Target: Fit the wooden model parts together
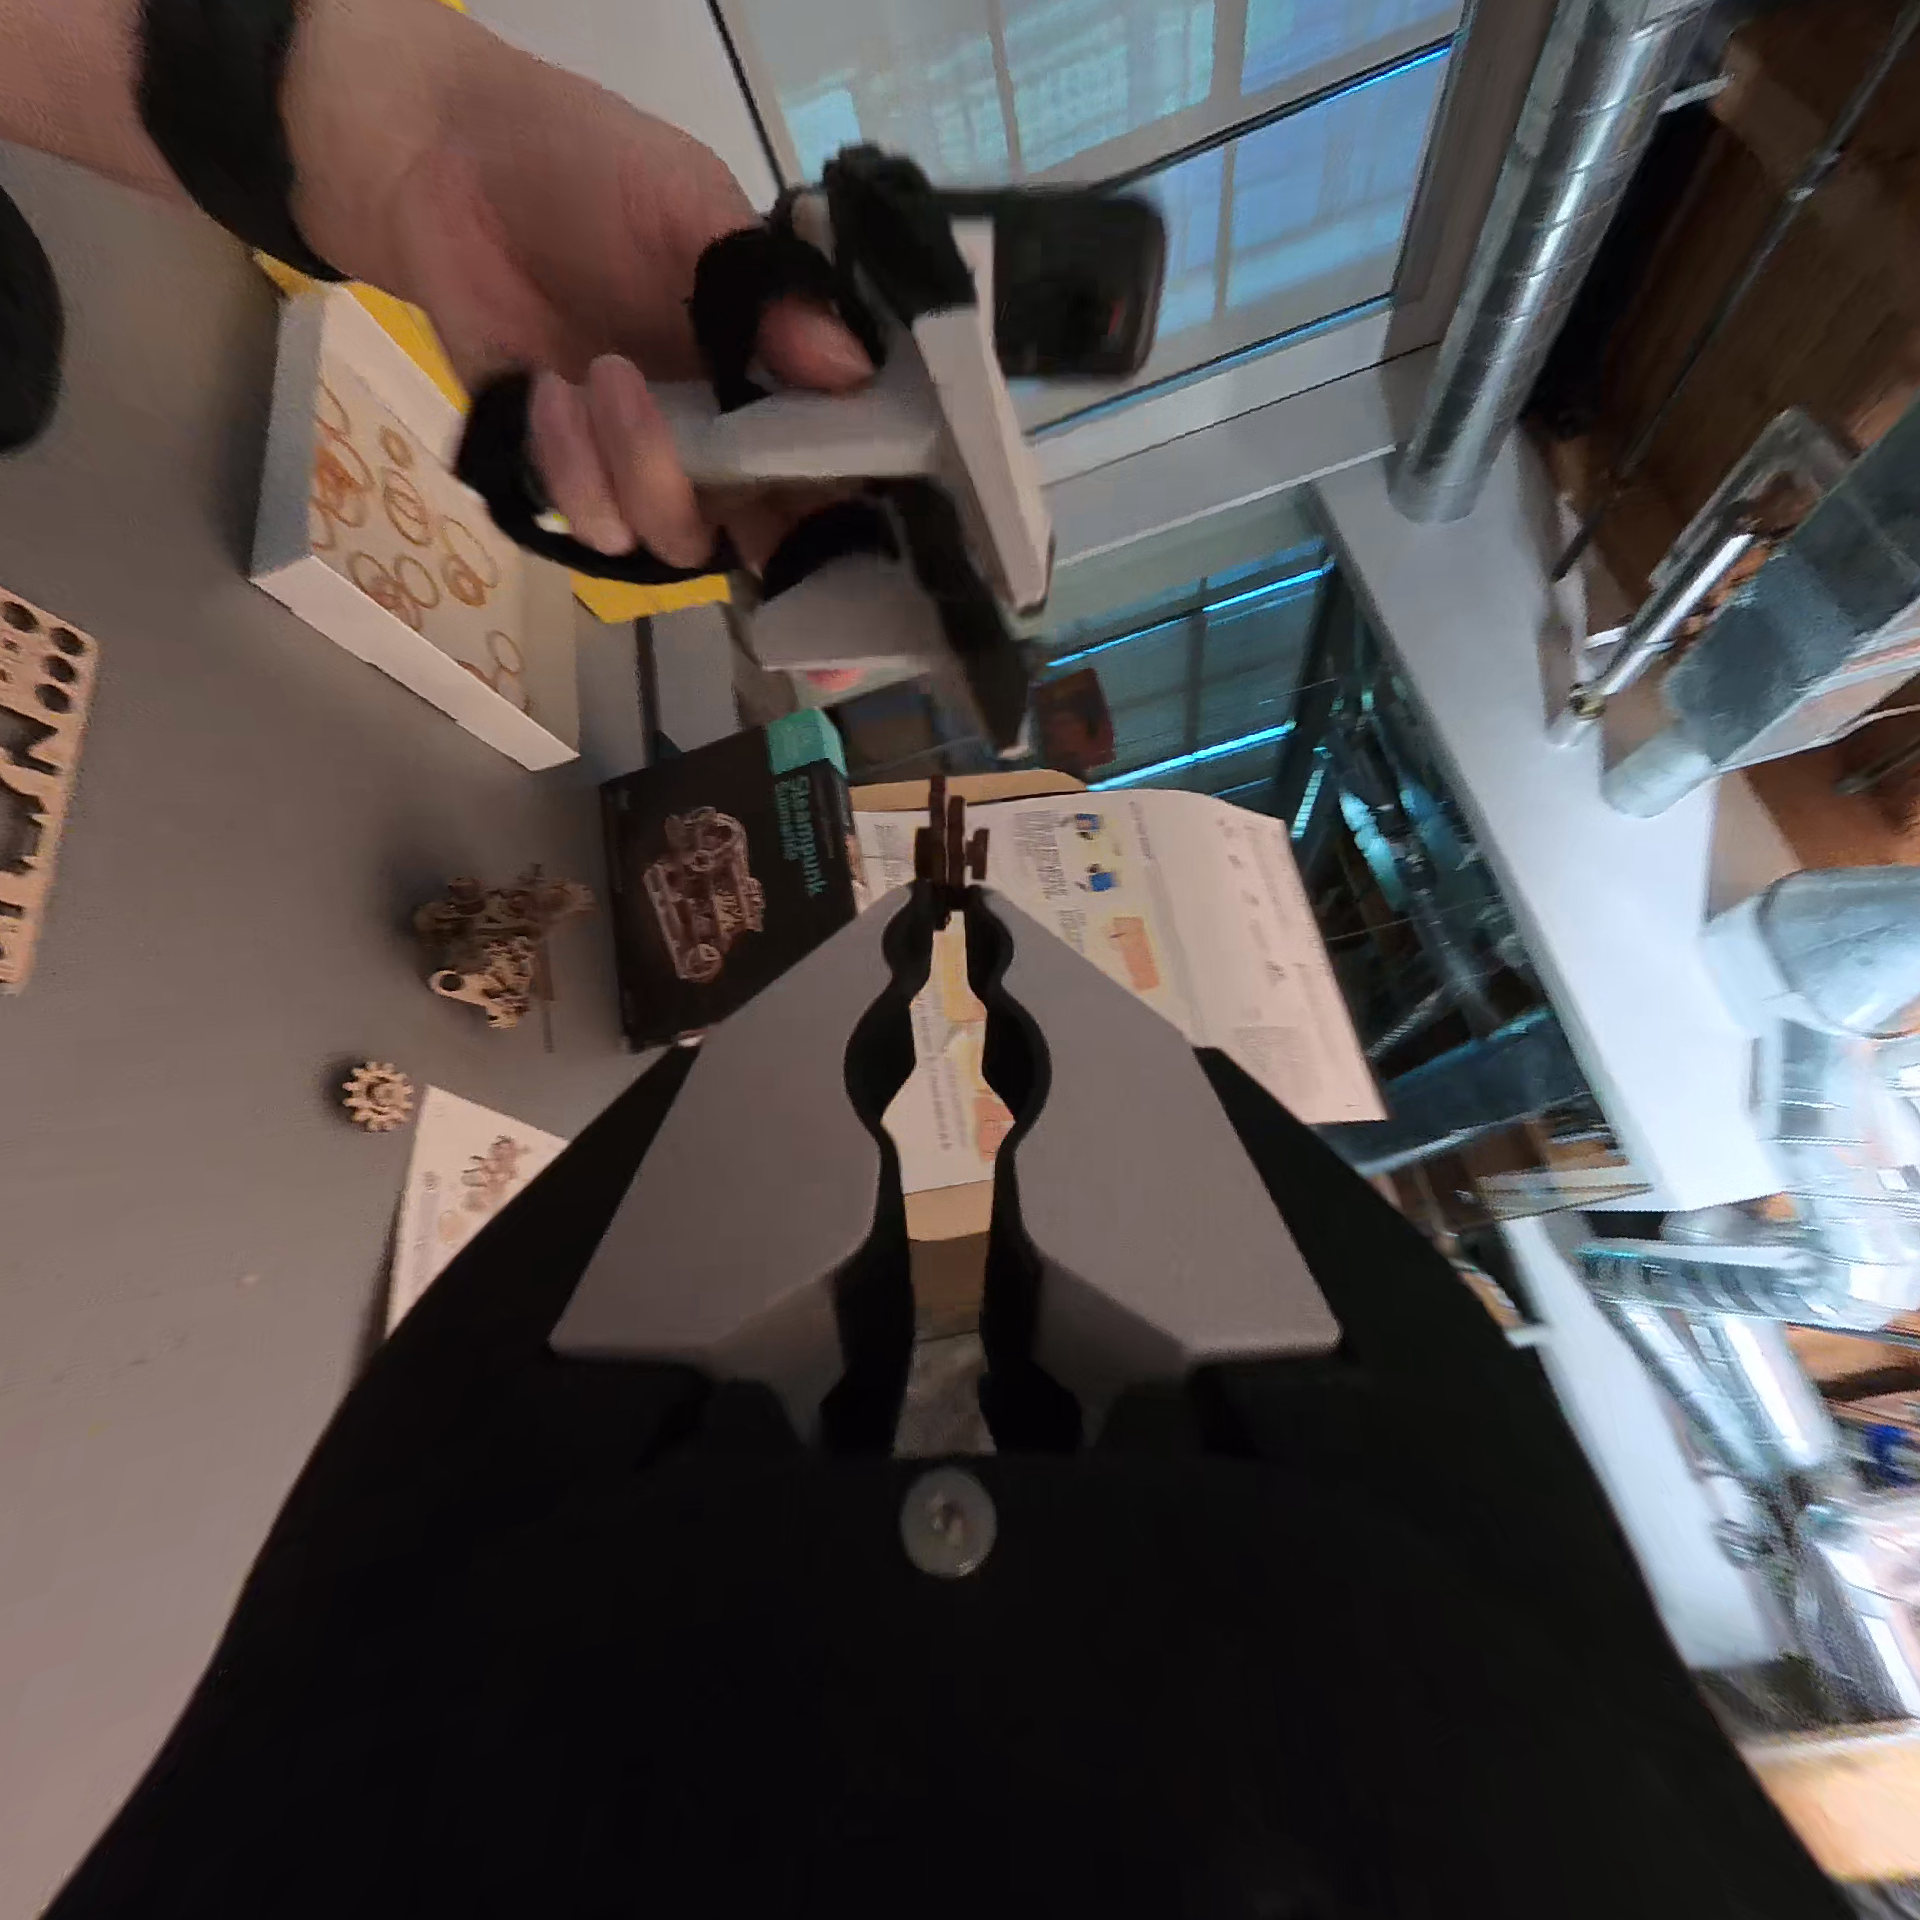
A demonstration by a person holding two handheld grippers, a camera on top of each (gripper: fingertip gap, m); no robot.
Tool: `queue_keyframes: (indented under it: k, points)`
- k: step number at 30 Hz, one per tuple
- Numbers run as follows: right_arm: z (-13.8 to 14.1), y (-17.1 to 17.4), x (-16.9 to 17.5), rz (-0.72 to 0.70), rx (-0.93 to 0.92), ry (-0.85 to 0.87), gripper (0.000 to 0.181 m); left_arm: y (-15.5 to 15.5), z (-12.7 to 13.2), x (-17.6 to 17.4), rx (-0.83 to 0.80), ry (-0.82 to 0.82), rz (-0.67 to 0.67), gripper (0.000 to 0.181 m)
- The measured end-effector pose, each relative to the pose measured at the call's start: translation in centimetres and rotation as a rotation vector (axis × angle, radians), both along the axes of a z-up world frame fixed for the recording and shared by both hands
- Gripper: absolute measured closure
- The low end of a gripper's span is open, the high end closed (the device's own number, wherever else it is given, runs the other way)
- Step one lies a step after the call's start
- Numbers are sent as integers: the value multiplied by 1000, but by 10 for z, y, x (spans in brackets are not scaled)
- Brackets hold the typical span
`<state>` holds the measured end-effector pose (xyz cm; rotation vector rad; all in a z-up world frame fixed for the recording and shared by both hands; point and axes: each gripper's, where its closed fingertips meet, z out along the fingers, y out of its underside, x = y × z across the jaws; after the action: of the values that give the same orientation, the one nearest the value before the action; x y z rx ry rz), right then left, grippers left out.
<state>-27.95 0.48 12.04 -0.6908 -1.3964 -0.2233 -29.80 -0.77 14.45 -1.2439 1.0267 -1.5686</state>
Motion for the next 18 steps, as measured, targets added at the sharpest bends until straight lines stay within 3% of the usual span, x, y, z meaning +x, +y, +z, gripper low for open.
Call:
queue_keyframes:
  k: [3,5,7,11,15,18]
  points:
    - [0,-7,3,35,-64,-7,177,-11,7,-7,448,28,206,140]
    - [-3,-13,4,63,-105,-28,177,-20,-2,-5,749,128,321,134]
    - [-7,-24,2,113,-125,-58,177,-30,-12,-1,977,210,388,142]
    - [-11,-41,1,191,-175,-89,177,-52,-26,13,1094,277,331,151]
    - [-13,-55,-1,265,-226,-105,176,-50,-36,20,1193,345,368,155]
    - [-15,-59,-2,288,-244,-116,178,-56,-36,23,1226,319,358,171]
